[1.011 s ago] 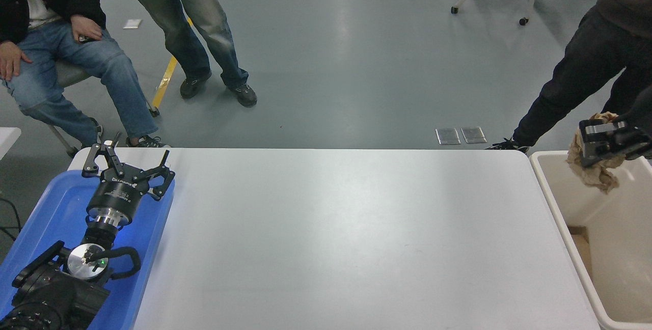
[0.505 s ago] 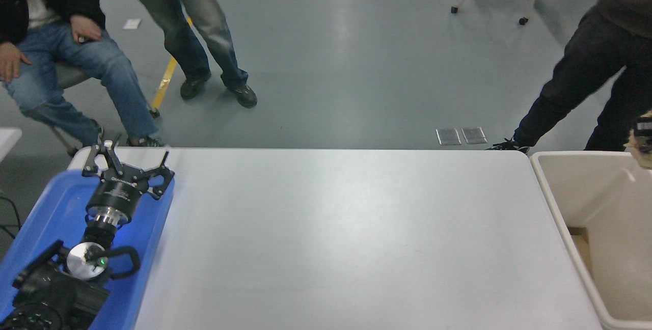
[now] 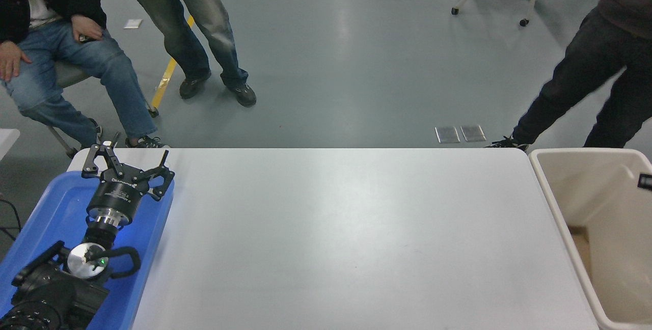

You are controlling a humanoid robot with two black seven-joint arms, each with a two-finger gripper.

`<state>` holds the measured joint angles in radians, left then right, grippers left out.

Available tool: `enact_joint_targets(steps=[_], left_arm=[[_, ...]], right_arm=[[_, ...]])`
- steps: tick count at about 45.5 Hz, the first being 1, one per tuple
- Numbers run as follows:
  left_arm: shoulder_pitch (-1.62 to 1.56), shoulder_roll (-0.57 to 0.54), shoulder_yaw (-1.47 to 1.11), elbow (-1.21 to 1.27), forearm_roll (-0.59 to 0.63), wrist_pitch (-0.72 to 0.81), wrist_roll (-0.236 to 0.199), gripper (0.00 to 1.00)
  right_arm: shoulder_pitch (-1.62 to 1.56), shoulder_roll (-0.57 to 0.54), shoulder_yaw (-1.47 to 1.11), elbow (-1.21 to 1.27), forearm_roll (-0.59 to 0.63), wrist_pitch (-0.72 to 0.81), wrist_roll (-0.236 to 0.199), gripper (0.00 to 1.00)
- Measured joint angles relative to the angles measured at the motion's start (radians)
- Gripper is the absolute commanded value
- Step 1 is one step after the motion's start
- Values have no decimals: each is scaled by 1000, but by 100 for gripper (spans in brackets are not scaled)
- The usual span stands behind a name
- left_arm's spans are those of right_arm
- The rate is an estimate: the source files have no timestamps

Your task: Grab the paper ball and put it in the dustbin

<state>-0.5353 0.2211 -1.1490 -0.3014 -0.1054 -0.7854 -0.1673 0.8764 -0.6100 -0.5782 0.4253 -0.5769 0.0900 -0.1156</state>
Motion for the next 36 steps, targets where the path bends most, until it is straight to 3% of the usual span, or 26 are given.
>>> enact_joint_targets(steps=[12,13,16,20,36], left_arm=[[0,0,0,0,0,0,0,99],[0,0,0,0,0,0,0,99],[0,0,0,0,0,0,0,99],[0,0,0,0,0,0,-1,99],[0,0,0,-1,1,0,-1,99]], right_arm=[[-127,88,79,-88,30,-51,-1,2],[-134,92,84,-93,32,-56,-1,10],[-146,101,92,-101,35,-66,-1,66],[-157,110,99,-107,39,-77,0,100],[-144,101,120,-75,40,-89,-4,100]])
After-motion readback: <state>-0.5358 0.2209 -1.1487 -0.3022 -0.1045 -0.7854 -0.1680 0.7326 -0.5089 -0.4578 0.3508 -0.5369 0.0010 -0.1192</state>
